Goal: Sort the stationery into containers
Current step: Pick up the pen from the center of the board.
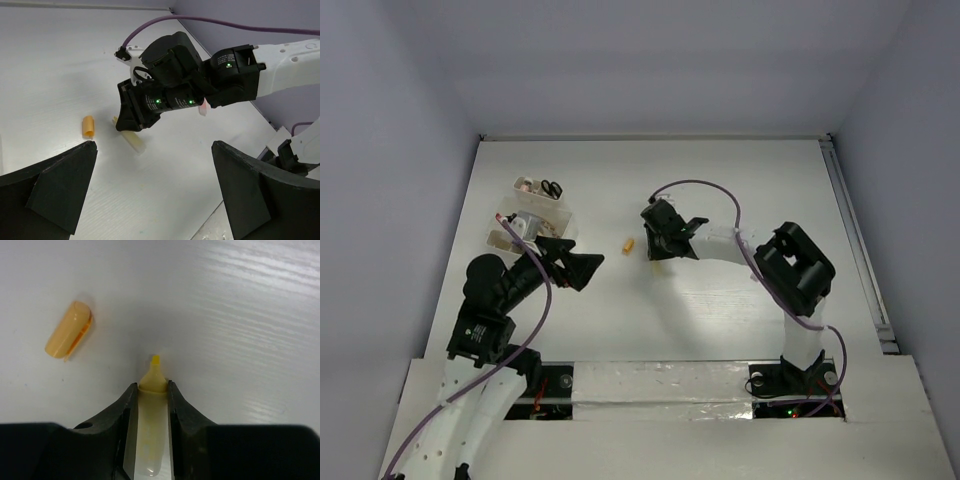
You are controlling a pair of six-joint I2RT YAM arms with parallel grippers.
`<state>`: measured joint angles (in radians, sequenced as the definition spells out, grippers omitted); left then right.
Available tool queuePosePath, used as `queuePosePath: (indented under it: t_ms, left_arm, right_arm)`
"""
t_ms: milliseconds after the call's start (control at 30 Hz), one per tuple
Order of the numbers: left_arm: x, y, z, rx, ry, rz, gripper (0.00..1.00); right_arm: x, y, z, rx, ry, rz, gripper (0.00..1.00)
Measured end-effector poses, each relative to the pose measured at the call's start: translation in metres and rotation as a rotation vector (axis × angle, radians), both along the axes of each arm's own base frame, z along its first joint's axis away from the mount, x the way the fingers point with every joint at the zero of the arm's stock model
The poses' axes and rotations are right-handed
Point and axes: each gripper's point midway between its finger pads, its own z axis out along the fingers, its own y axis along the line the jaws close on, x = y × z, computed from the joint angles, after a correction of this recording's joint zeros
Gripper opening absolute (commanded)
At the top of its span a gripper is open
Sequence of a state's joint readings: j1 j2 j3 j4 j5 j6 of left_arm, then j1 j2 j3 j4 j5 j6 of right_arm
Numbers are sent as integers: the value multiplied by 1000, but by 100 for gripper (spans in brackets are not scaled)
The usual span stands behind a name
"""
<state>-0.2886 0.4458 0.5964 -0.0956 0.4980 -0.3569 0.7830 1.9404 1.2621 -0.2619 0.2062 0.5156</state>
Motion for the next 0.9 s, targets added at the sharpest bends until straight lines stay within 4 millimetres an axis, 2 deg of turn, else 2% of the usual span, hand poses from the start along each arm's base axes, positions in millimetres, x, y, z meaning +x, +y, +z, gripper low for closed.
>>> queuePosePath:
  t_ms: [133,200,267,400,467,533,700,800,900]
  left_arm:
    - [0,-6,-6,6,27,-37,99]
    - [-1,-8,-9,8,42,-55,91]
    - [-1,-10,-11,9,51,-69,77]
    - [1,-13,-14,11,62,-86,77]
    - [5,-15,-19,17,86,-90,79]
    - [9,-16,-27,26,118,-90,79]
    - [15,-17,-39,38,165,-83,80]
    - [16,-15,-42,41,171,-68,80]
    - [18,-13,-42,43,168,-46,80]
  right_arm:
    - [-13,-12,9,4,-6,8,0]
    - [-20,-16,27,38,-30,23,0]
    - [-23,-12,56,114,-81,44,0]
    - [-20,14,141,349,-247,112,0]
    - [-23,30,173,450,-309,154,0]
    - [-29,46,195,530,-347,194,0]
    - [-49,83,219,657,-365,286,0]
    - [-62,106,227,707,-363,330,0]
    - [-73,119,230,738,-363,363,1]
